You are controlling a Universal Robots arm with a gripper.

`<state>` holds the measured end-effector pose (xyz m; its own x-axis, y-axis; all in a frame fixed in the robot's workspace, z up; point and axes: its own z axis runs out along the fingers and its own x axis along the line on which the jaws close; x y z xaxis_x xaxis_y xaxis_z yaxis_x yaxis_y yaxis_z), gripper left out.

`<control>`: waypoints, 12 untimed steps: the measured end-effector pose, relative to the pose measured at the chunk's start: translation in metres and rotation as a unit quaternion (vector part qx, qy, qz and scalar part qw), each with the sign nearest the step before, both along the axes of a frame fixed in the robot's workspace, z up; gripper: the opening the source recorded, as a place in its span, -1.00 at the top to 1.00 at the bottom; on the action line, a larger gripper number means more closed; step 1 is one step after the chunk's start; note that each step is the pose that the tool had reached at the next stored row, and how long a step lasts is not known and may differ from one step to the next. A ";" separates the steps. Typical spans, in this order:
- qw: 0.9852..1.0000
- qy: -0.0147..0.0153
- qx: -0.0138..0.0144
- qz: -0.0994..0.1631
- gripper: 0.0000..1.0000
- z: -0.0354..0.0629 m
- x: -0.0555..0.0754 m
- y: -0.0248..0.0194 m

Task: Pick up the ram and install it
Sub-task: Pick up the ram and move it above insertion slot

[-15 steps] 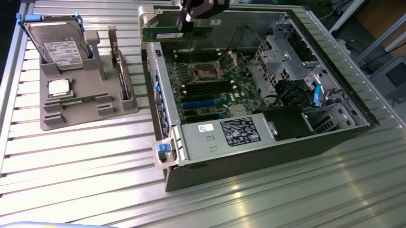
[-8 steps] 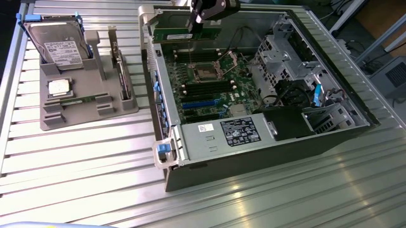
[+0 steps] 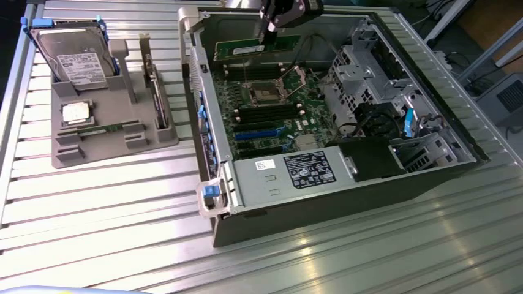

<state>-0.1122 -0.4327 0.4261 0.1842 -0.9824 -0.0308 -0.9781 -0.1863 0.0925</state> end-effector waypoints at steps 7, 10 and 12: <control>0.999 -0.040 0.000 0.000 0.73 -0.0002 0.000 0.0000; 0.999 -0.040 0.000 0.000 0.73 -0.0002 0.001 0.0000; 0.999 -0.040 0.000 0.000 0.73 -0.0003 0.005 0.0000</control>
